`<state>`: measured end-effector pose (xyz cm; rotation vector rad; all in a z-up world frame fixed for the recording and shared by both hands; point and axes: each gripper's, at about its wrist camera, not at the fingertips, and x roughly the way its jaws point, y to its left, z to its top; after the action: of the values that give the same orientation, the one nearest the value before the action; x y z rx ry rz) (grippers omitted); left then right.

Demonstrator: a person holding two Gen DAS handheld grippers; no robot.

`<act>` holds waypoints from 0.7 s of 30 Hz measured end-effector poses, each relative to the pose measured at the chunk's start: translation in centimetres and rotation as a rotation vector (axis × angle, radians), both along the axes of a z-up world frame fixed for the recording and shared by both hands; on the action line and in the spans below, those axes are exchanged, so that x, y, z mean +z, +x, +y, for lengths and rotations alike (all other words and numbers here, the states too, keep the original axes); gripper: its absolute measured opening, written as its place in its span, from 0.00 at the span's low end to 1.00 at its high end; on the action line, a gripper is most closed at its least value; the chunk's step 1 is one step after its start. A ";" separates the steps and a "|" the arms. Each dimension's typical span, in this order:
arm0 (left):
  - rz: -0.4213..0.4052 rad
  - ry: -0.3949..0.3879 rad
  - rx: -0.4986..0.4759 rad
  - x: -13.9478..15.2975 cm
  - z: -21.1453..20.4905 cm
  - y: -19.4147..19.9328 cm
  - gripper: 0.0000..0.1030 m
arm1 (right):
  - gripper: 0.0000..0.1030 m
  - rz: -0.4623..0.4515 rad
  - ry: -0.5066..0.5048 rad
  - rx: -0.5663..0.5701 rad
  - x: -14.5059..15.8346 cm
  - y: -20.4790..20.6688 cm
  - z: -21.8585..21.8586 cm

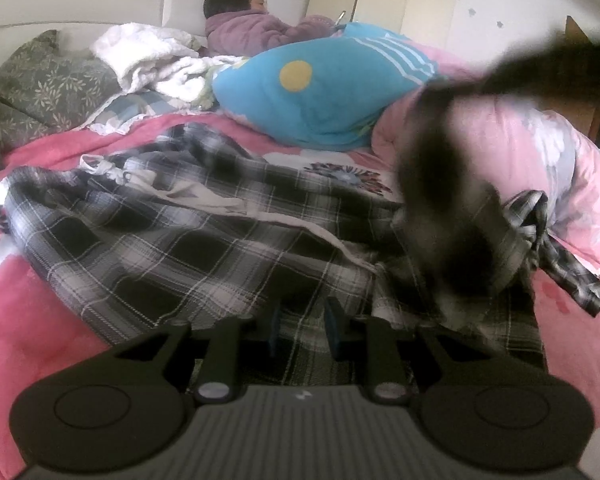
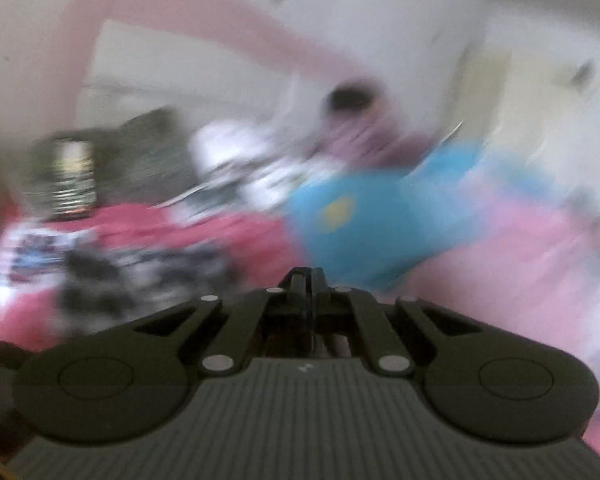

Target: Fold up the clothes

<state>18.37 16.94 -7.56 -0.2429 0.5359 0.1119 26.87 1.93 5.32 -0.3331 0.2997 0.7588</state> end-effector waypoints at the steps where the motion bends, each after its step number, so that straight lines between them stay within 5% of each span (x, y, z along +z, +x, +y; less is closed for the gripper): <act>1: 0.001 -0.001 0.001 0.0 0.0 0.0 0.24 | 0.03 0.092 -0.006 0.041 -1.1 0.6 0.8; 5: 0.000 0.010 0.001 0.1 0.0 -0.4 0.25 | 0.16 0.321 0.022 0.076 -4.6 0.0 -0.4; 9: -0.007 0.003 -0.009 0.2 -0.2 -0.4 0.25 | 0.40 0.521 0.327 0.049 -4.8 -1.3 -8.6; 14: 0.003 0.028 -0.038 0.2 -1.5 0.0 0.25 | 0.44 0.813 0.639 -0.104 -7.9 -0.5 -16.3; 18: 0.017 0.064 -0.045 -0.1 -2.1 0.1 0.26 | 0.48 1.003 0.768 -0.271 -11.4 2.5 -17.3; 21: 0.022 0.062 -0.048 -0.2 -2.0 0.2 0.26 | 0.51 1.100 0.858 -0.296 -13.2 4.4 -16.7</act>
<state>18.59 14.95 -7.72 -0.1681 0.5585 0.0848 31.27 -14.80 -7.90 0.9691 0.9786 0.6473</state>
